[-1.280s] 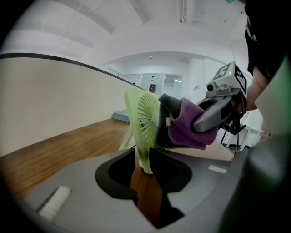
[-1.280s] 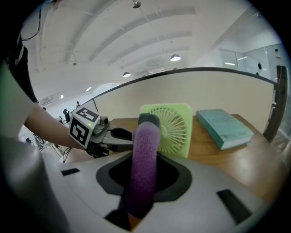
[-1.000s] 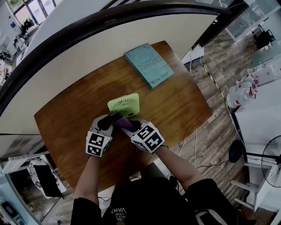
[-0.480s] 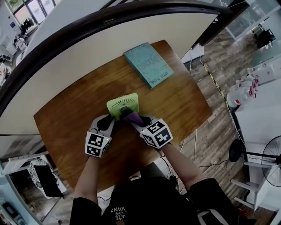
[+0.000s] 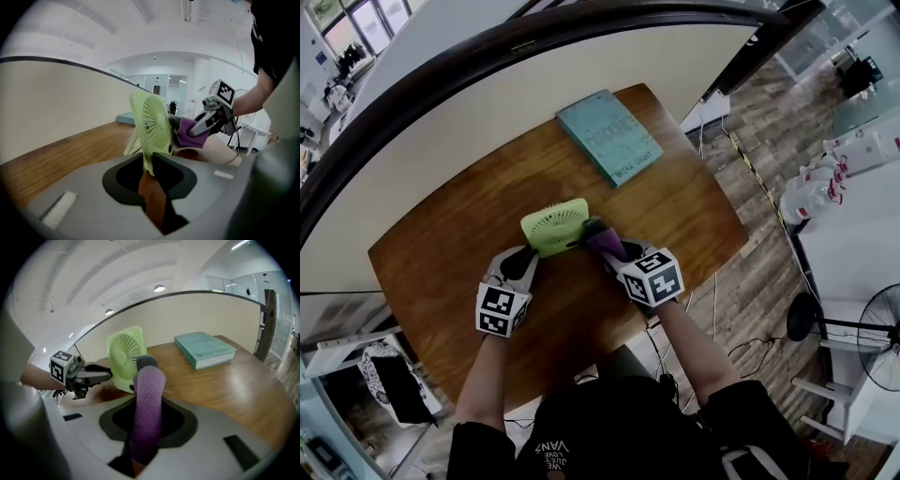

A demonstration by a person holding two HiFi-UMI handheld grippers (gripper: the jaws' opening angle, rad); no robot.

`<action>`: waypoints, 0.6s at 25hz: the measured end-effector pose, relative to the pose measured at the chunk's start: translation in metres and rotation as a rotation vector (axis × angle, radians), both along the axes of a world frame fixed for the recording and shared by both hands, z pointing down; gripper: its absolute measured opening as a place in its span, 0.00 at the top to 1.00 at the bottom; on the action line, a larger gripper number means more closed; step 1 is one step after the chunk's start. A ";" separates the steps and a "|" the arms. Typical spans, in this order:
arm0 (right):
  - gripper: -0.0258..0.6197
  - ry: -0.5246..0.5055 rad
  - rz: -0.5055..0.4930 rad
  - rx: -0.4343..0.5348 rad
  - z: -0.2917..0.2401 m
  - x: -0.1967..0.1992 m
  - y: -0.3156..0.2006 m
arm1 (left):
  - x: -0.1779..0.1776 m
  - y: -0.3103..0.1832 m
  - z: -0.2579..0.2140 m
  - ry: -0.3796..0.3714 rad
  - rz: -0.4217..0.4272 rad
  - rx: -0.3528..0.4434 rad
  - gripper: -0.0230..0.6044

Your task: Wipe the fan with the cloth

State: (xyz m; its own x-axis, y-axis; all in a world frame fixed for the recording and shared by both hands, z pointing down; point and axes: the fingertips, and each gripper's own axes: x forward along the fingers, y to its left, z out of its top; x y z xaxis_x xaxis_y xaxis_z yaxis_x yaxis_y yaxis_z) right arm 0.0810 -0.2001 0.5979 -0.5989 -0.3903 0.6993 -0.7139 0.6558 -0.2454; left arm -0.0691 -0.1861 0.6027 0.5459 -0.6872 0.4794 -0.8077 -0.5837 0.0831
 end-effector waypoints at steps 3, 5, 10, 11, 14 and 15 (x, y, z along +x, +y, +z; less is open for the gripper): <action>0.81 -0.001 0.005 0.005 -0.003 -0.001 0.006 | -0.001 0.000 -0.001 0.007 -0.006 0.002 0.85; 0.81 -0.007 -0.007 0.015 -0.008 -0.007 0.015 | -0.001 0.000 -0.004 0.011 -0.010 0.004 0.85; 0.81 -0.046 -0.140 -0.014 -0.007 -0.056 0.053 | -0.007 0.004 -0.010 0.016 -0.025 0.019 0.85; 0.81 -0.052 -0.163 -0.020 -0.004 -0.067 0.059 | -0.009 0.005 -0.013 0.016 -0.031 0.025 0.85; 0.81 -0.070 -0.214 -0.036 0.003 -0.099 0.068 | -0.019 0.011 -0.021 0.010 -0.055 0.038 0.86; 0.81 -0.073 -0.228 -0.043 0.006 -0.108 0.069 | -0.023 0.013 -0.022 0.008 -0.064 0.040 0.86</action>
State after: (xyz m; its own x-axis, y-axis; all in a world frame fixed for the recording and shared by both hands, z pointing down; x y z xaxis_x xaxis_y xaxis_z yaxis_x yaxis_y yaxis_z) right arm -0.0272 -0.1310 0.6036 -0.7179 -0.2105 0.6636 -0.5282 0.7857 -0.3221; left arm -0.0919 -0.1727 0.5804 0.5039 -0.7393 0.4468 -0.8428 -0.5340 0.0669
